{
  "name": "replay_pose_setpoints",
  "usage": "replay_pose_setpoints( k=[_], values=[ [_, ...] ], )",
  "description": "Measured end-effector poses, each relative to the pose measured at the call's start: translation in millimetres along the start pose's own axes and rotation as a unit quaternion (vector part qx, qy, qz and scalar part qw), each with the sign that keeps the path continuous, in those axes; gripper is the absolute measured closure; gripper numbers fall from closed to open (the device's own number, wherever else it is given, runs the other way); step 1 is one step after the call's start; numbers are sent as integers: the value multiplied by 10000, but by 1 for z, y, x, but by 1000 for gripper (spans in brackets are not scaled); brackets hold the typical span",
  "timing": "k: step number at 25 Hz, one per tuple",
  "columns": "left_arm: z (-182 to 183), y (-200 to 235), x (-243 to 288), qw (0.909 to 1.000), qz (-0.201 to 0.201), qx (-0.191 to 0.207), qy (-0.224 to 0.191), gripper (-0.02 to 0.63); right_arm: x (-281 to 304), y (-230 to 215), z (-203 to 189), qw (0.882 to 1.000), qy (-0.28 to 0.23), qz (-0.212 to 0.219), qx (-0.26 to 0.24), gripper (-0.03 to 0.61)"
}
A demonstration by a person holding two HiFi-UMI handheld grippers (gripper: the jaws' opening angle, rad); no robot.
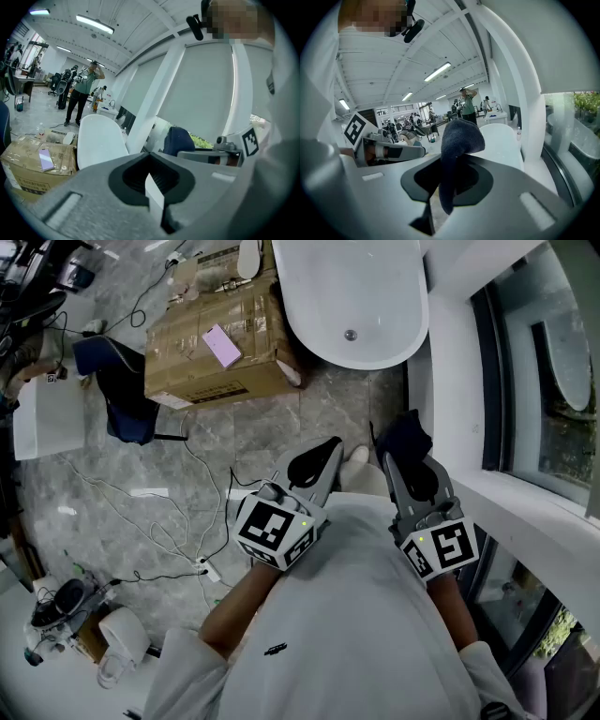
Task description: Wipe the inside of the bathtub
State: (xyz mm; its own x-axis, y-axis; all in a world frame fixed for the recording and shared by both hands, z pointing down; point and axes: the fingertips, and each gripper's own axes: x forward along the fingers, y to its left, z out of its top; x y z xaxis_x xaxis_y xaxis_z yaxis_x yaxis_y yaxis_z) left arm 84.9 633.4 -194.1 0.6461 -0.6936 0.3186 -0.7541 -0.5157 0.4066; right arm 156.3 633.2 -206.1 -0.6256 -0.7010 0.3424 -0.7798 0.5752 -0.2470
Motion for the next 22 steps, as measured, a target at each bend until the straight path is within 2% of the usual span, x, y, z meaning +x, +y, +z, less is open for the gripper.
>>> replay_pose_setpoints(
  k=[9,16,22],
  values=[
    [3,-16,15,9999,92,39,66,618,-4,-16,2,10000,42,67,39,528],
    [-2,-30,28,9997,112,97,184,618,-20,-49,-1,9984,-102,-235,500,526],
    [-10,-47,46,9994,138,122,291,618,-39,-80,-3,9976,-168,-398,549,526]
  ],
)
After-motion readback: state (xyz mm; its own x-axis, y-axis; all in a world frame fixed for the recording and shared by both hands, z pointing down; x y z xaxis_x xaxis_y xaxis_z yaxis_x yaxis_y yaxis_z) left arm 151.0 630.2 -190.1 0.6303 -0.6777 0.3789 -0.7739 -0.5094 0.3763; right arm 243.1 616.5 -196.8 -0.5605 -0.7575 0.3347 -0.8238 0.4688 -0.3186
